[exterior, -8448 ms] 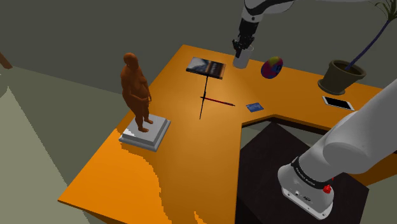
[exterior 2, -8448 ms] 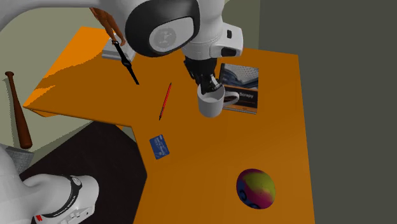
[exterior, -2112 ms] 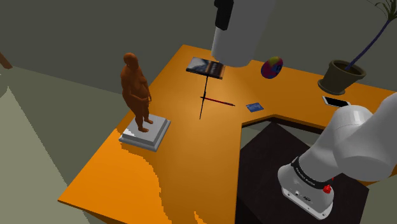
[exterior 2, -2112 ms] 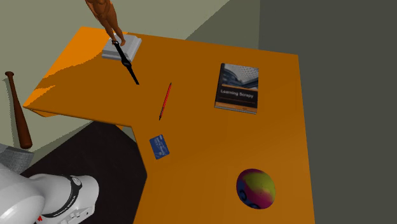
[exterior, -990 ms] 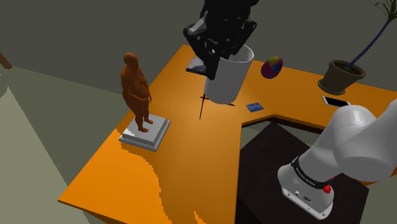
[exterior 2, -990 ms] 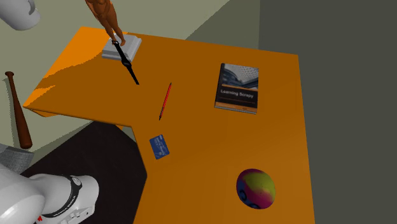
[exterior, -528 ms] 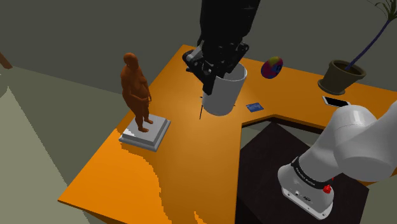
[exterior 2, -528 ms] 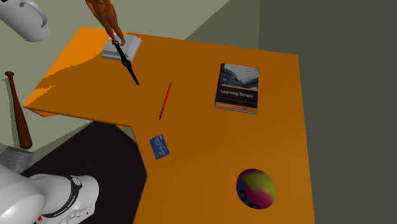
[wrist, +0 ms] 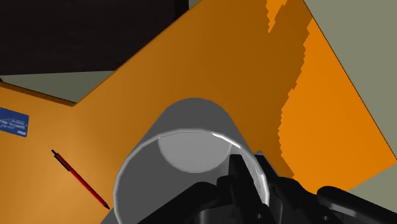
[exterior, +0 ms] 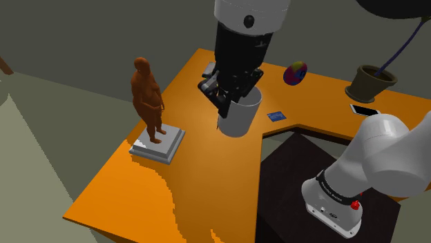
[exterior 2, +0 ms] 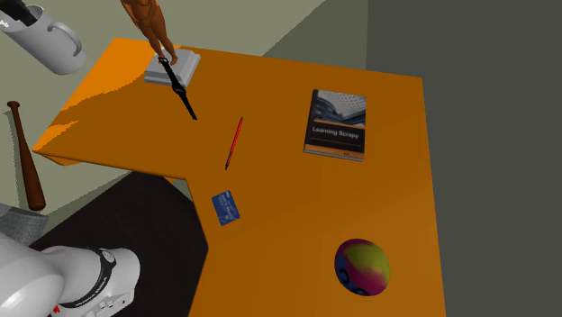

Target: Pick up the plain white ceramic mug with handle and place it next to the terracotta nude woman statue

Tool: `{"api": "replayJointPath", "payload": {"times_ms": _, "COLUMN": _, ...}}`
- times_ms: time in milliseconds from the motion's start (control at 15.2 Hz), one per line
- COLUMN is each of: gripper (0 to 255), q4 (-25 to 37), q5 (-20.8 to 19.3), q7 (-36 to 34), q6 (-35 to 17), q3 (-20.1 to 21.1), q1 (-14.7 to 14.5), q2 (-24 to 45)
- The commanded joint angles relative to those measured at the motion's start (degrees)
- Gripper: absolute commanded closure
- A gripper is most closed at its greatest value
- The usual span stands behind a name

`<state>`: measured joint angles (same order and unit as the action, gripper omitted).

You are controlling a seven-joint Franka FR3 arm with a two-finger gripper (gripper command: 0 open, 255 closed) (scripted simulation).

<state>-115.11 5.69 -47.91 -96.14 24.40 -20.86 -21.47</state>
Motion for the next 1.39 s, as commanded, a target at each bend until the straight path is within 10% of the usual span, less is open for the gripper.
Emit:
{"api": "replayJointPath", "payload": {"times_ms": 0, "gripper": 255, "q4": -1.75, "q5": 0.08, "q7": -0.02, "q6": -1.74, "q3": 0.14, "q1": -0.06, "q2": -0.04}}
{"api": "replayJointPath", "payload": {"times_ms": 1320, "gripper": 255, "q4": -16.19, "q5": 0.64, "q7": -0.61, "q6": -17.25, "q3": 1.88, "q1": -0.59, "q2": 1.07}}
